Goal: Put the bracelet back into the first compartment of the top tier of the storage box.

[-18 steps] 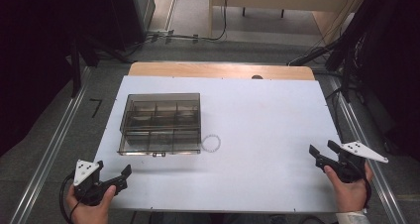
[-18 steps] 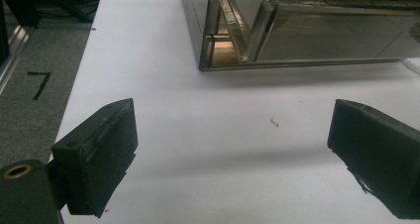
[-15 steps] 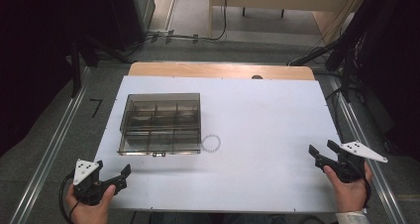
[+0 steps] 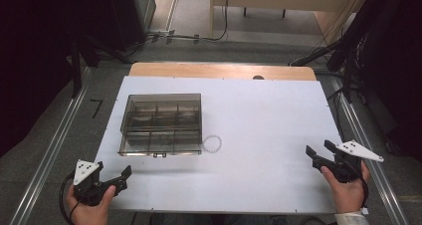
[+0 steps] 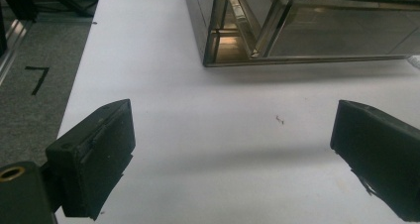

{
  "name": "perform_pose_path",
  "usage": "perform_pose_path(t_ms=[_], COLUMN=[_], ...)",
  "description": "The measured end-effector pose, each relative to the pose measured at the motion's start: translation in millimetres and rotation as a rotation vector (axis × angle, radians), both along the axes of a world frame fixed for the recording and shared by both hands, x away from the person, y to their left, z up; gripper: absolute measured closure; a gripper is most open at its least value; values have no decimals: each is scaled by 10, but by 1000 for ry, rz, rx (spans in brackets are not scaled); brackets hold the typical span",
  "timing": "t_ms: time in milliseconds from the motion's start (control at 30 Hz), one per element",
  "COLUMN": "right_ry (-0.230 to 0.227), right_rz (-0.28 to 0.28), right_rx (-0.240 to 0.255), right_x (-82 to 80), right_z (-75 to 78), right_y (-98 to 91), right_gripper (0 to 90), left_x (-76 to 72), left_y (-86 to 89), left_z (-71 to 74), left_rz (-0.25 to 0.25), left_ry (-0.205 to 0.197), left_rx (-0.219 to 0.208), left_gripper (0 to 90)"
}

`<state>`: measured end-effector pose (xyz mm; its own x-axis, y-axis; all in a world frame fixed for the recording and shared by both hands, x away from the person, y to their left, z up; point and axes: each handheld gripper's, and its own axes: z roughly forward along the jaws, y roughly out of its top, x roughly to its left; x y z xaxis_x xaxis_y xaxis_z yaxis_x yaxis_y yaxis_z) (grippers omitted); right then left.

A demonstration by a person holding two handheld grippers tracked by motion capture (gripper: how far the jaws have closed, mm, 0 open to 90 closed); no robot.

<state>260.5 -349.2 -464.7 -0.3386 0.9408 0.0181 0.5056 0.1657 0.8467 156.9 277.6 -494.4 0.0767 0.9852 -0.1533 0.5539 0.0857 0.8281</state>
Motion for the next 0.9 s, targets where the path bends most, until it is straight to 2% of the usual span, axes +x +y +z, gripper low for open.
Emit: perform_pose_path(t_ms=[333, 900], right_ry=[10, 29], right_rz=[24, 112], right_rx=[-6, -23], right_x=[11, 110], right_z=[-1, -17], right_y=[102, 464], right_gripper=[268, 267], left_x=[8, 5], left_y=[-3, -2], left_z=[-3, -10], left_rz=[-4, -12], left_ry=[8, 19], left_rx=[1, 4], left_gripper=[41, 42])
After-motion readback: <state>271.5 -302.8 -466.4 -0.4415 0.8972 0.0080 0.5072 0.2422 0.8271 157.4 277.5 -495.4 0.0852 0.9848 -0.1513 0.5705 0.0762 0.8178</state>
